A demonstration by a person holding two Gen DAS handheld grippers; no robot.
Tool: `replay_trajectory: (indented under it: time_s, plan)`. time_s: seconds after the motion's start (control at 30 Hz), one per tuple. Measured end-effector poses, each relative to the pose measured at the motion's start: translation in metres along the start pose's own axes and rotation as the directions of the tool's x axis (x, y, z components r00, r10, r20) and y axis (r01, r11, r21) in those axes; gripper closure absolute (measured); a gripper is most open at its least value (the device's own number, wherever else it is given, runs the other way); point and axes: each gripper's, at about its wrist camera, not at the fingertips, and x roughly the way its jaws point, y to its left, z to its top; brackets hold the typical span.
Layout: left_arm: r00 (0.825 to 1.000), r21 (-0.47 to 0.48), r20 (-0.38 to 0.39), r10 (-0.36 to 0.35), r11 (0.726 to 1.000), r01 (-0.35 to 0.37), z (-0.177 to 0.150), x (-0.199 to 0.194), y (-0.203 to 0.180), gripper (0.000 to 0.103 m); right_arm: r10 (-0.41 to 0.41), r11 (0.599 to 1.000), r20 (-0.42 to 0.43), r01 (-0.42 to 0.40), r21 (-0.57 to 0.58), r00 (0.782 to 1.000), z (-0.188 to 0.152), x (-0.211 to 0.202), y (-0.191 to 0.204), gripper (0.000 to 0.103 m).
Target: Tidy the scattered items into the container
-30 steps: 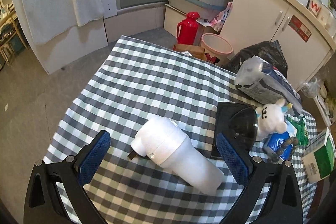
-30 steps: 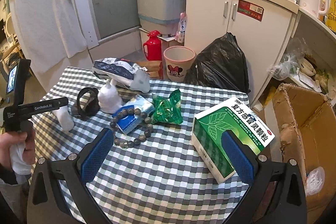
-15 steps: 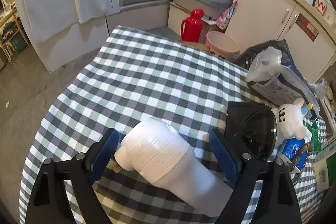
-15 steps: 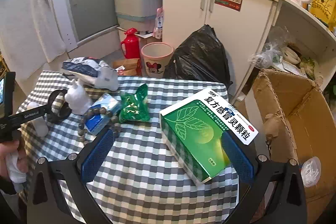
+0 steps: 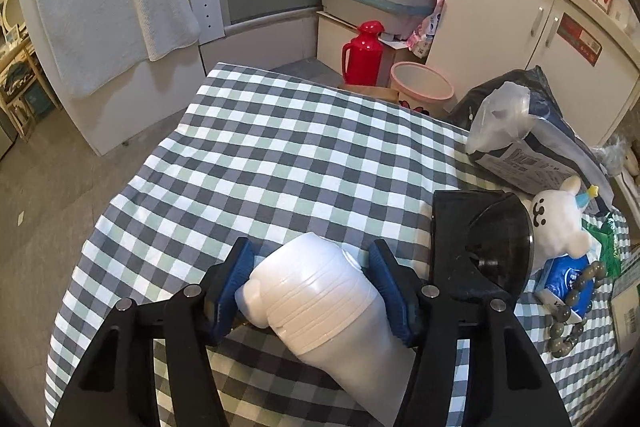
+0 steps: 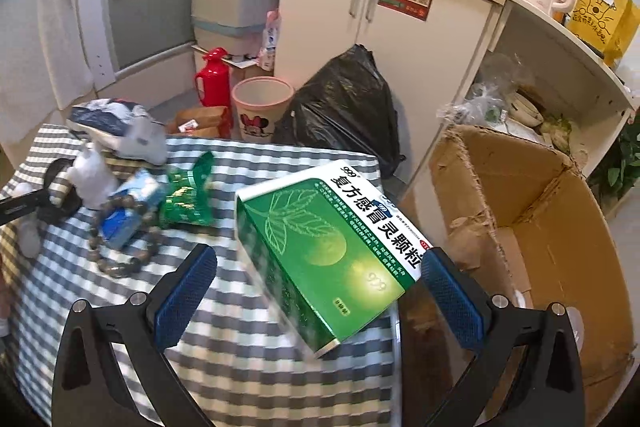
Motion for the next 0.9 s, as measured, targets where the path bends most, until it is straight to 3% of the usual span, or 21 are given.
replay_trajectory:
  time_s: [0.4, 0.6, 0.7, 0.77, 0.83, 0.9]
  plan:
    - [1.000, 0.016, 0.000, -0.011, 1.000, 0.011, -0.004, -0.006, -0.003, 0.042, -0.013, 0.981, -0.045, 0.004, -0.193, 0.999, 0.007, 0.029, 0.006, 0.000]
    - [1.000, 0.020, 0.004, -0.020, 1.000, 0.020, -0.004, -0.010, -0.006, 0.042, 0.023, 0.956, -0.080, -0.045, -0.289, 0.997, 0.003, 0.037, 0.017, 0.000]
    - [1.000, 0.018, 0.008, -0.025, 1.000, 0.025, -0.004, -0.014, -0.005, 0.042, 0.071, 0.956, -0.085, -0.092, -0.277, 0.994, 0.001, 0.030, 0.018, 0.000]
    - [1.000, 0.018, 0.011, -0.027, 0.999, 0.027, -0.003, -0.016, -0.004, 0.042, 0.116, 0.960, -0.083, -0.133, -0.245, 0.990, 0.001, 0.023, 0.017, 0.002]
    - [0.999, 0.019, 0.017, -0.030, 0.999, 0.029, -0.002, -0.019, -0.004, 0.042, 0.133, 0.963, -0.091, -0.150, -0.225, 0.987, 0.000, 0.017, 0.017, 0.015]
    - [0.999, 0.018, 0.021, -0.032, 0.999, 0.032, -0.002, -0.021, -0.003, 0.042, 0.152, 0.958, -0.109, -0.173, -0.228, 0.982, -0.003, 0.012, 0.021, 0.016]
